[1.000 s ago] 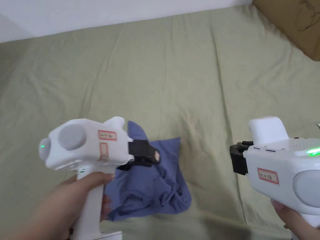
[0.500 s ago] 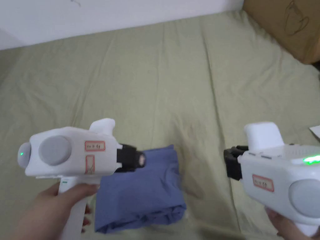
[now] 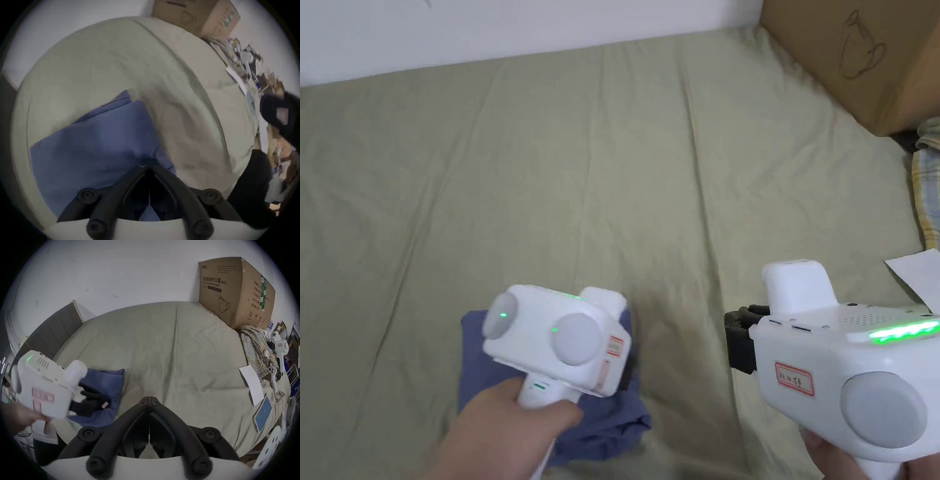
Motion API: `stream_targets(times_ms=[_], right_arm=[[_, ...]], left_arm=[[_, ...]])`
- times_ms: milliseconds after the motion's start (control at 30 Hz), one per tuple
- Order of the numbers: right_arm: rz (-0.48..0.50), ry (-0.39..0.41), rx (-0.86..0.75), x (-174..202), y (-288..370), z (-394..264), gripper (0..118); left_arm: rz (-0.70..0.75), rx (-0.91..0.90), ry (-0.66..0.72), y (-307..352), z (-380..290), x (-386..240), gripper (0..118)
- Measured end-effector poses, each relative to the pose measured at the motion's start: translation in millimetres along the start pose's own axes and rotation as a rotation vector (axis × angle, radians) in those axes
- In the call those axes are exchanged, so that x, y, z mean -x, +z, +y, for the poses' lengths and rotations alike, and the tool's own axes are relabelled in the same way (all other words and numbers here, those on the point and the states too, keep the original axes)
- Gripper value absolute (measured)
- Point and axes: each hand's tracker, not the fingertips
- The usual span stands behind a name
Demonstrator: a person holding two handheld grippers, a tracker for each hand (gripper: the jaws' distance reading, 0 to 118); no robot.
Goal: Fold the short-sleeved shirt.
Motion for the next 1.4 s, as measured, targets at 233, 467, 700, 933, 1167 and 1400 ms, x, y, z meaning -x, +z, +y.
stream_targets(times_ms=[233, 467, 700, 933, 1167, 1400], right_arm=[[0.015, -0.032, -0.012, -2.2, 8.0, 2.3, 0], [0.147, -0.073, -0.047, 12.3, 16.4, 29.7, 0], [0.25, 0.023, 0.243, 71.7, -54.3, 37.0, 0], [0.186, 0.061, 0.353, 90.0, -106.2, 21.5, 0], [0.146, 0.068, 0.402, 75.2, -123.0, 10.7, 1], [0.145, 0.098, 0.403, 76.6, -123.9, 9.6, 1]], left_arm=[[-0.241, -0.116, 0.049, 29.5, -15.0, -17.6, 0], [0.178, -0.375, 0.071, 113.1, -65.5, 65.3, 0], [0.29, -0.37, 0.422, 137.3, -131.1, 153.9, 0], [0.152, -0.351, 0.632, 117.8, -165.1, 194.1, 0], [-0.068, -0.349, 0.775, 91.9, -169.1, 218.6, 17], [-0.528, -0.402, 0.829, 59.2, -161.1, 245.8, 116]])
